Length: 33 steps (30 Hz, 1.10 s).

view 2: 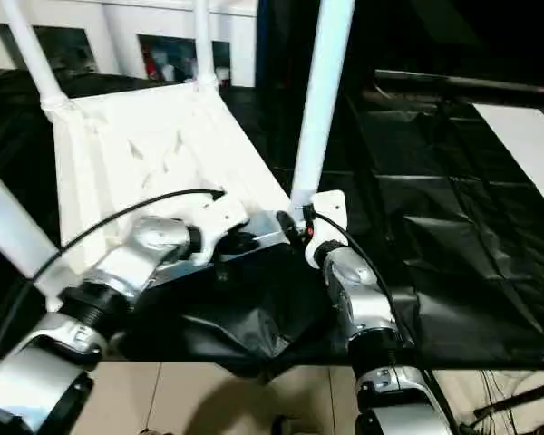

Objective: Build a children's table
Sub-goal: Rotate leg to tighten

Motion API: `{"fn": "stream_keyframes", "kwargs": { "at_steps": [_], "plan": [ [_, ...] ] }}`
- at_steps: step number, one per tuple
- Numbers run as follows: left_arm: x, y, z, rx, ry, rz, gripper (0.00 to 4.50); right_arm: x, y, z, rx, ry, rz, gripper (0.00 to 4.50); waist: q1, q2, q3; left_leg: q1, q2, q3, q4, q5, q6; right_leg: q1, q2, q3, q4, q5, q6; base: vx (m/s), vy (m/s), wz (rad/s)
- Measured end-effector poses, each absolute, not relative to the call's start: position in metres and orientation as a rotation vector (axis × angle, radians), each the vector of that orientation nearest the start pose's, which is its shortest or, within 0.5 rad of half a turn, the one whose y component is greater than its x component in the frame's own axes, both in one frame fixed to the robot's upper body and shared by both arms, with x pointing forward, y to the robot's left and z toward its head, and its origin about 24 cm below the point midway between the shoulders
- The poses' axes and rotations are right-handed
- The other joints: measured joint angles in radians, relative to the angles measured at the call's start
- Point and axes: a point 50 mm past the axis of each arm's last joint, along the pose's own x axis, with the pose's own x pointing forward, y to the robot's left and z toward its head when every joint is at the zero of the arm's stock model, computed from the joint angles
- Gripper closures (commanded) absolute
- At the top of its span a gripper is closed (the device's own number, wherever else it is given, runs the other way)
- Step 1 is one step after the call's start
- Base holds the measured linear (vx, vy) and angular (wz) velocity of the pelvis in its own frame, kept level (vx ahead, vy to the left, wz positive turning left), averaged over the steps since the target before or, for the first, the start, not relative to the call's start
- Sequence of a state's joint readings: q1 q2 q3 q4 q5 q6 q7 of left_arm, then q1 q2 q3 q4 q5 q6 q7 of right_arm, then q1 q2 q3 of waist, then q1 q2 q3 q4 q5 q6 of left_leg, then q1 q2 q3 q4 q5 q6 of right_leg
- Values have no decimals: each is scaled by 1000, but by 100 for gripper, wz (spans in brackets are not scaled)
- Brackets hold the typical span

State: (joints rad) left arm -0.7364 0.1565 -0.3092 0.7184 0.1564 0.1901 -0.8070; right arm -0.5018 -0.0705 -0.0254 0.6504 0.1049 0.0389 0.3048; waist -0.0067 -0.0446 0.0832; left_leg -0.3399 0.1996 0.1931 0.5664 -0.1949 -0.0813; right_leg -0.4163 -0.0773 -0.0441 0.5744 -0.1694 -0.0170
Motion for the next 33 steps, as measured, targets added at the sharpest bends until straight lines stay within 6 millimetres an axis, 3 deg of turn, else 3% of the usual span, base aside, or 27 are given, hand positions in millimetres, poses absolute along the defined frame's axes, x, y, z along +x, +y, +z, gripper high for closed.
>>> {"fn": "stream_keyframes", "kwargs": {
  "at_steps": [3, 10, 14, 20, 24, 26, 28, 33],
  "plan": [
    [346, 74, 58, 490, 394, -1045, 450, 331, -129, 31, 52, 183, 413, 104, 2, 0, 0, -3, 0, 0, -2, 0, 0, 0, 0, 0, 0, 0, 0, 0, 0, 0],
    [348, 84, 62, 500, 377, -1046, 450, 329, -138, 40, 14, 152, 582, 32, -14, -2, 2, -9, 0, -2, -2, 0, 0, -7, 0, -2, 1, 0, 0, 0, 0, 0],
    [344, 93, 64, 508, 371, -1099, 450, 324, -158, 51, -114, 181, 788, 32, -13, -3, 2, -10, 0, -3, -3, 0, 0, -8, 1, -2, 1, 0, 0, 0, 0, 0],
    [335, 110, 68, 506, 369, -1226, 450, 316, -172, 60, -191, 224, 989, 32, -12, -3, 2, -11, 3, -2, -4, 0, 0, -10, 2, -3, 4, 3, -1, 0, 0, 0],
    [325, 122, 71, 493, 378, -1328, 450, 312, -168, 57, -206, 255, 1065, 32, -7, -2, 2, -14, 6, 2, -6, 3, 5, -13, 3, -3, 5, 7, -2, 45, -5, 2],
    [321, 124, 75, 499, 378, -1389, 450, 310, -165, 54, -210, 269, 1099, 32, 9, -1, 2, -19, 5, 5, -6, 2, 8, -22, 3, -3, 5, 5, -2, 30, -1, 0],
    [319, 122, 75, 508, 375, -1415, 450, 309, -162, 52, -212, 278, 1114, 32, 18, 0, 3, -21, 5, 7, -4, -1, 12, -22, 3, -3, 6, 3, -5, 0, 0, 0],
    [319, 123, 75, 506, 379, -1413, 450, 309, -161, 52, -207, 282, 1125, 47, 14, -1, 3, -20, 5, 8, 1, -3, 15, -21, 1, -1, 6, 3, -7, 0, 0, 0]
  ]
}}
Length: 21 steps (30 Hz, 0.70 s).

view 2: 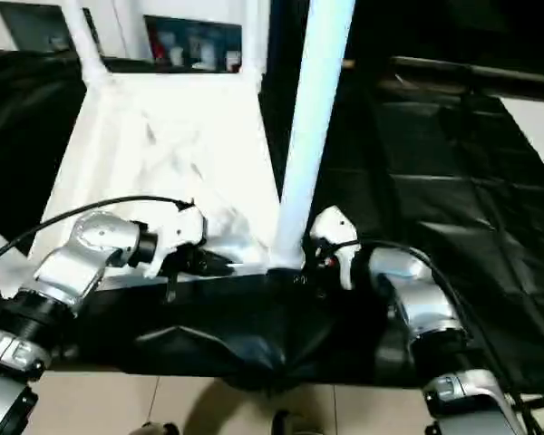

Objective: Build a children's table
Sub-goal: Rotate leg to tighten

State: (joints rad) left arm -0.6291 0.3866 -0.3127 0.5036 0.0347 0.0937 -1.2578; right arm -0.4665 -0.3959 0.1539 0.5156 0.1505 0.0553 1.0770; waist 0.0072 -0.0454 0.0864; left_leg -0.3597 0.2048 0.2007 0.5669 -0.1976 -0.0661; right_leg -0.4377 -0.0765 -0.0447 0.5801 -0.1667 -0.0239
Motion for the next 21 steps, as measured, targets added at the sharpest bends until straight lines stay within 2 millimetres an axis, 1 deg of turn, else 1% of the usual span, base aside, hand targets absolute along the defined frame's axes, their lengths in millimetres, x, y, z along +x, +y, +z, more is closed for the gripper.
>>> {"fn": "stream_keyframes", "kwargs": {
  "at_steps": [1, 3, 9, 15, 21],
  "plan": [
    [319, 124, 75, 505, 381, -1412, 450, 309, -161, 51, -204, 285, 1126, 47, 0, 0, 0, 1, 0, 0, 0, 0, 0, 1, 0, 0, 0, 0, 0, 0, 0, 0],
    [319, 124, 74, 504, 383, -1412, 450, 309, -161, 51, -194, 287, 1124, 69, 0, 0, 0, 2, 0, 0, 1, 0, 0, 1, 0, 0, 2, 0, 0, 0, 0, 0],
    [319, 126, 74, 502, 385, -1408, 450, 308, -160, 49, -162, 290, 1118, 104, -3, 1, 1, 2, 0, 0, 2, 0, -1, 1, 0, 1, 4, 0, 0, 0, 0, 0],
    [319, 126, 74, 502, 385, -1407, 450, 307, -160, 48, -145, 287, 1112, 114, -3, 1, 1, 2, 0, 0, 2, 0, -1, 0, 0, 1, 5, 0, 0, 0, 0, 0],
    [319, 126, 74, 501, 385, -1408, 450, 305, -159, 44, -127, 286, 1108, 116, -2, 1, 0, 2, 1, 0, 3, 0, 0, 1, 0, 1, 6, 0, 0, 0, 0, 0]
  ]
}}
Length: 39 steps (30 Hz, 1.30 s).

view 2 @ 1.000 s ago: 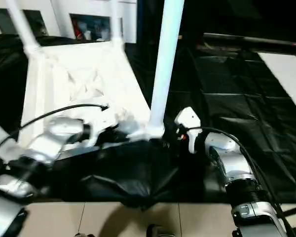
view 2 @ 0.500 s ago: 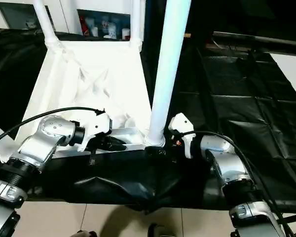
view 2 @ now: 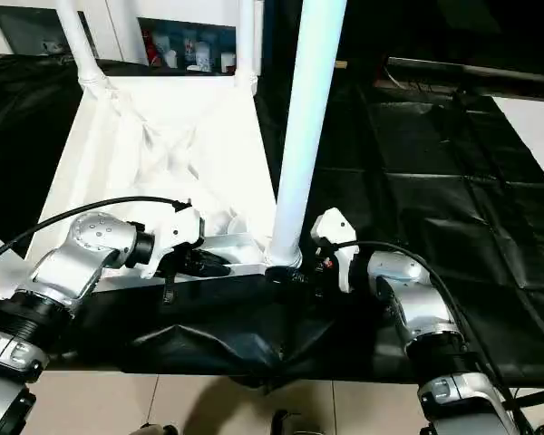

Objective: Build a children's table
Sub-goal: Rotate leg to tighten

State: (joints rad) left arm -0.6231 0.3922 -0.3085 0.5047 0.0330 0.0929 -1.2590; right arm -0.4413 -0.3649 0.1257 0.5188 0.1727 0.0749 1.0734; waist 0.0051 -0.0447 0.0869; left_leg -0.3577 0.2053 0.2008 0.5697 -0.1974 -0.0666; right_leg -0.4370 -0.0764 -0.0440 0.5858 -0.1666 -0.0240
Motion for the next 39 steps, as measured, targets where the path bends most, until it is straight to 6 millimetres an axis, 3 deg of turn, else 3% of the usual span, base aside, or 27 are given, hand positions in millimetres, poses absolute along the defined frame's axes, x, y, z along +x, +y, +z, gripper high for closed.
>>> {"fn": "stream_keyframes", "kwargs": {
  "at_steps": [3, 4, 10, 14, 23, 32, 33, 39],
  "plan": [
    [317, 126, 73, 503, 381, -1411, 450, 302, -159, 42, -106, 280, 1096, 116, 0, 0, 0, 1, 0, 0, 1, 0, 0, 1, 0, 0, 1, 0, 0, 0, 0, 0],
    [316, 126, 73, 505, 377, -1414, 450, 300, -160, 42, -91, 277, 1089, 64, 1, 1, 0, 1, 0, 0, 1, 0, 0, 1, 0, 0, 1, 0, 0, 0, 0, 0],
    [311, 125, 70, 513, 372, -1456, 450, 286, -163, 43, -42, 248, 1091, 22, 12, 4, -2, 4, 1, 0, 4, 0, 0, 2, 0, 1, 7, 0, 0, 0, 0, 0],
    [305, 117, 65, 539, 354, -1507, 450, 269, -170, 52, -70, 214, 1134, 22, 33, 8, -5, 6, 1, 0, 9, 0, 0, 5, -1, 1, 10, 0, 0, 0, 0, 0],
    [299, 124, 60, 545, 365, -1539, 450, 244, -217, 62, -44, 236, 1043, 22, 32, 14, -12, 9, 1, -2, 16, -4, -6, 19, -1, 1, 10, 0, 1, 0, 0, 0],
    [301, 127, 58, 560, 344, -1557, 450, 245, -225, 62, -44, 213, 903, 22, 33, 17, -18, 8, 1, -4, 19, -2, -8, 20, -1, 0, 11, 2, 4, 0, 0, 0],
    [302, 129, 58, 549, 357, -1562, 423, 245, -225, 61, -40, 211, 895, 14, 33, 17, -18, 8, 1, -4, 19, -2, -8, 19, -1, 0, 11, 2, 5, 0, 0, 0],
    [301, 130, 63, 535, 342, -1600, 385, 239, -221, 52, 1, 226, 868, 12, 36, 17, -18, 7, 1, -4, 20, -2, -7, 18, -1, 0, 11, 2, 5, 0, 0, 0]
  ]
}}
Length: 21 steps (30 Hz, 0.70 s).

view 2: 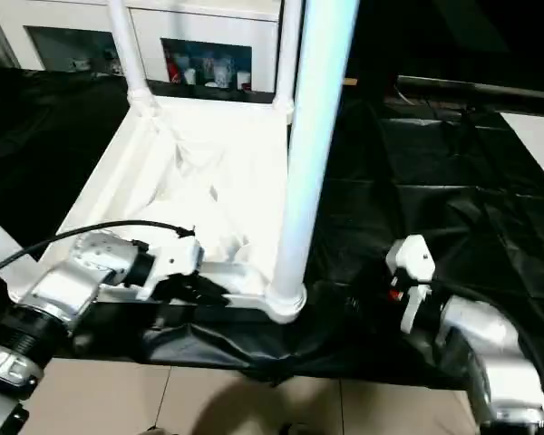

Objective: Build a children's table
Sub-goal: Rotate leg to tighten

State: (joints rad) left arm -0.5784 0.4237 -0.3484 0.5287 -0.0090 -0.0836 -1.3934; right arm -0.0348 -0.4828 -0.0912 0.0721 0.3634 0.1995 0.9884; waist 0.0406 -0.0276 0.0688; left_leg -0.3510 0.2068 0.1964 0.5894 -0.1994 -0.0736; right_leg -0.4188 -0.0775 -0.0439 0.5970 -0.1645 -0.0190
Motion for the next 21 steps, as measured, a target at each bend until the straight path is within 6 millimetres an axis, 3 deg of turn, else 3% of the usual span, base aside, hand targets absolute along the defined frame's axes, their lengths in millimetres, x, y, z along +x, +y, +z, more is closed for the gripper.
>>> {"fn": "stream_keyframes", "kwargs": {
  "at_steps": [4, 7, 12, 14, 18, 21],
  "plan": [
    [305, 130, 74, 514, 256, -1598, 355, 238, -220, 55, -2, 211, 856, 12, 0, -1, -1, 0, 0, 0, 1, 0, 0, 1, 0, 0, 1, 0, 0, 0, 0, 0],
    [303, 128, 88, 381, 121, -1554, 343, 233, -227, 52, 13, 213, 784, 12, 1, -2, -1, 0, 0, 0, 2, 0, -1, 1, 0, 0, 2, 0, 0, 0, 0, 0],
    [311, 132, 111, 192, -42, -1272, 343, 237, -234, 58, 29, 143, 582, 12, -7, -3, -2, 1, 0, 1, 4, 0, -2, 1, 0, 0, 5, -3, 5, 0, 0, 0],
    [311, 136, 105, 154, -62, -1092, 343, 239, -239, 57, 25, 128, 448, 12, -10, -4, -4, 1, 0, 0, 5, 0, -2, 1, 0, 0, 6, -3, 7, 0, 0, 0],
    [295, 136, 61, 58, 96, -752, 343, 240, -245, 59, 31, 112, 218, 12, -12, -5, -3, -1, 0, 0, 7, 0, -2, 0, 1, 0, 4, -3, 9, 0, 0, 0],
    [282, 137, 58, 56, 89, -646, 343, 236, -238, 61, 37, 111, 163, 12, -11, -6, -3, -5, 1, -3, 7, 0, -2, -1, 2, -1, 3, -2, 16, 0, 0, 0]
  ]
}}
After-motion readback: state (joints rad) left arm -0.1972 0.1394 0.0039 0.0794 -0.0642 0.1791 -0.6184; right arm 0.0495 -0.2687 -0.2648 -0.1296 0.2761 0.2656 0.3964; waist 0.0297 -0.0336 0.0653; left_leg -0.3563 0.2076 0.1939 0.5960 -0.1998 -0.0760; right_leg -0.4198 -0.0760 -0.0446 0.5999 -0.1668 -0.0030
